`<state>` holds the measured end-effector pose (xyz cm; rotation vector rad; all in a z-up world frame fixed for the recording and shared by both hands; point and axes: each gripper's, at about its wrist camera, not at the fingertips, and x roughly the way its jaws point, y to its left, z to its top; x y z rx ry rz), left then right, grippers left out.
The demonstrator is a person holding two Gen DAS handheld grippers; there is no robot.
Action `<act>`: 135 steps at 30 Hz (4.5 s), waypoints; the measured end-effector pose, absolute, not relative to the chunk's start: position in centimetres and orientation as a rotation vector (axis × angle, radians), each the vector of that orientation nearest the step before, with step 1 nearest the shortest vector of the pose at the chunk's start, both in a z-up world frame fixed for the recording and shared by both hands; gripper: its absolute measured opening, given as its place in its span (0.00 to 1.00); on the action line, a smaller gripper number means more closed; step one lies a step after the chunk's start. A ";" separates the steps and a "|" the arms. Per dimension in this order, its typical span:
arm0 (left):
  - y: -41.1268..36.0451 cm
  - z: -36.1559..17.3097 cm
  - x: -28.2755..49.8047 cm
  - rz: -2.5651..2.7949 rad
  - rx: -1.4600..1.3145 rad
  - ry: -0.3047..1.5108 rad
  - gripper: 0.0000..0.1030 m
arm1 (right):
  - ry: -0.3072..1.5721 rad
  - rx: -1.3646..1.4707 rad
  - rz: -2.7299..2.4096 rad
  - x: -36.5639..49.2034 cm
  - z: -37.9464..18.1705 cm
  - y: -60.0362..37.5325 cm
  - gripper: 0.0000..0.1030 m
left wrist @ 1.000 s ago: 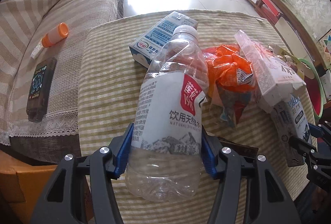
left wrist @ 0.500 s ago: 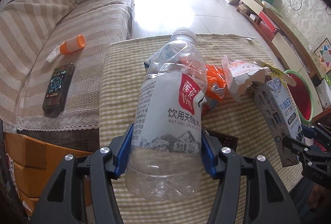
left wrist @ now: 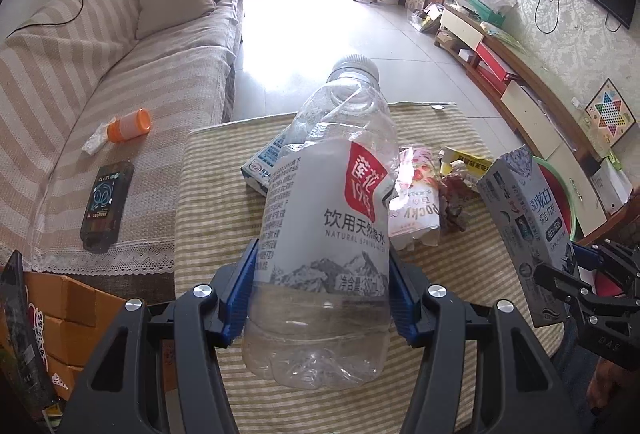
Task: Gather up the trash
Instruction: 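Carry the bottle and toothpaste box over the red bin and open both tools, then move both open tools back over the table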
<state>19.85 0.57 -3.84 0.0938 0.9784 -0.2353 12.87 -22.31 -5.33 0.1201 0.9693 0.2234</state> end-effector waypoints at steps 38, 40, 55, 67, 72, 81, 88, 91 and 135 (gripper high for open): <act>-23.4 -1.1 20.0 -0.573 0.204 0.931 0.53 | 0.850 0.315 -0.080 10.7 -3.3 -43.9 0.45; -25.3 -1.3 20.1 -0.601 0.211 0.936 0.53 | 0.854 0.327 -0.102 10.4 -3.7 -45.2 0.44; -35.0 -4.2 20.5 -0.721 0.265 0.999 0.53 | 0.876 0.389 -0.198 10.4 -6.1 -52.9 0.44; -38.4 -6.4 21.2 -0.749 0.298 1.047 0.53 | 0.908 0.426 -0.213 11.2 -8.3 -54.7 0.45; -39.1 -6.9 21.4 -0.756 0.301 1.057 0.53 | 0.918 0.432 -0.216 11.1 -9.0 -55.0 0.45; -39.6 -7.3 22.7 -0.776 0.231 1.092 0.54 | 0.935 0.433 -0.216 11.6 -9.6 -55.5 0.45; -38.5 -7.2 23.1 -0.758 0.186 1.080 0.71 | 0.949 0.435 -0.204 12.3 -9.8 -55.5 0.52; -37.6 -7.0 23.2 -0.743 0.172 1.076 0.72 | 0.940 0.420 -0.212 12.3 -9.7 -55.1 0.79; -4.3 -5.9 17.6 -0.358 -0.067 1.019 0.92 | 0.893 0.115 0.037 14.4 -3.7 -31.4 0.95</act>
